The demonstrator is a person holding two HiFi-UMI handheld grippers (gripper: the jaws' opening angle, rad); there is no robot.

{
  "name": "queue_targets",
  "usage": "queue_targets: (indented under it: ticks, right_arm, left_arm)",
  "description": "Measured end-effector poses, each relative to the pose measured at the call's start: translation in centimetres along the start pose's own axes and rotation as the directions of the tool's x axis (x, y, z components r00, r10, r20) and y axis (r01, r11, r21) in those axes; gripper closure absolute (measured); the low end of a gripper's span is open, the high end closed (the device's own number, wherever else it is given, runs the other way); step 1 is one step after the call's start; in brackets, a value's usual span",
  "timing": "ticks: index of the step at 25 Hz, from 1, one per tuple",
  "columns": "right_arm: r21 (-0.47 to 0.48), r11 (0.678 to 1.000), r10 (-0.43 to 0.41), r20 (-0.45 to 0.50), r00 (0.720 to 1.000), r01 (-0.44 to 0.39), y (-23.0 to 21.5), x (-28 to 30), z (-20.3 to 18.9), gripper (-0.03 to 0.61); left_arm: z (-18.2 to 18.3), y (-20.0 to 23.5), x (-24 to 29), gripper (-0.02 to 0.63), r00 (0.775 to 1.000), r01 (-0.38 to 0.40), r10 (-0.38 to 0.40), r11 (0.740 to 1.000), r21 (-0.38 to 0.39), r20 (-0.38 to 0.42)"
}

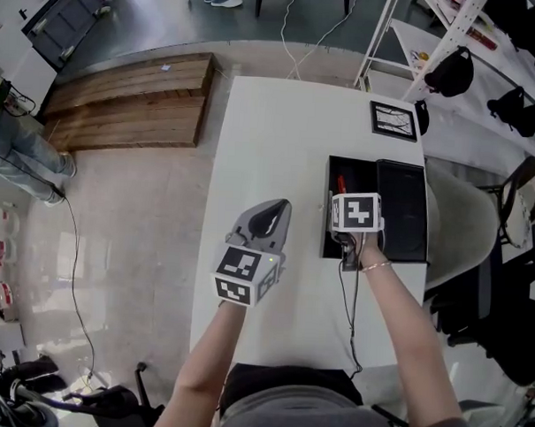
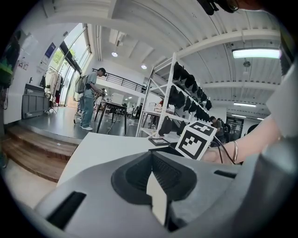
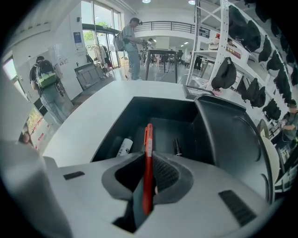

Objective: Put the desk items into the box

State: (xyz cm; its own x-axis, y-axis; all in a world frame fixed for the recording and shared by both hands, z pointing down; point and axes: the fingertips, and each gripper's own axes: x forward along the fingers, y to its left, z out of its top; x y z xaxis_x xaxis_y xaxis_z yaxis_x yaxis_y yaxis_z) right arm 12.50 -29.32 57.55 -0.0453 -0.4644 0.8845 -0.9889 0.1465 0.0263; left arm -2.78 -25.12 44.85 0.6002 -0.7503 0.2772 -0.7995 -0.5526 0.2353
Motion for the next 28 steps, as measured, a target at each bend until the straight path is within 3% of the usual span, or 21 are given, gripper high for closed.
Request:
queue_targets:
  ticks: [15, 17, 19, 22, 25, 28]
  right_arm:
    - [-0.008, 1.0, 0.004, 0.002, 1.0, -0.003, 0.1, 0.0, 0.1, 0.52]
    - [0.004, 0.999, 0.039, 0.014, 0.999, -0.039, 0.7, 0.2, 0.2, 0.517]
    - [0.014, 0.997, 0.07, 0.03, 0.997, -0.07, 1.3, 0.3, 0.4, 0.511]
    - [0.005, 1.0, 0.026, 0.018, 1.0, -0.026, 0.4, 0.1, 0.3, 0.492]
    - [0.004, 0.999, 0.043, 0.015, 0.999, -0.043, 0.9, 0.1, 0.1, 0.443]
    - [-0.008, 1.0, 0.027, 0.019, 0.999, -0.027, 0.7, 0.0, 0.2, 0.443]
  left_arm:
    - [0.0, 0.0, -0.1, 0.607, 1.0, 0.005, -0.005, 1.0, -0.005, -0.012]
    - [0.1, 0.1, 0.0, 0.607, 1.0, 0.002, -0.002, 1.0, -0.001, 0.002]
    - [0.1, 0.1, -0.1, 0.607, 1.0, 0.002, -0.002, 1.0, -0.002, 0.0]
    - [0.2, 0.1, -0.1, 0.607, 1.0, 0.001, -0.001, 1.0, -0.003, 0.002]
    - [0.1, 0.2, -0.3, 0.607, 1.0, -0.001, 0.001, 1.0, -0.007, 0.0]
    - [0.1, 0.3, -0.3, 0.607, 1.0, -0.003, 0.003, 1.0, -0.006, -0.001]
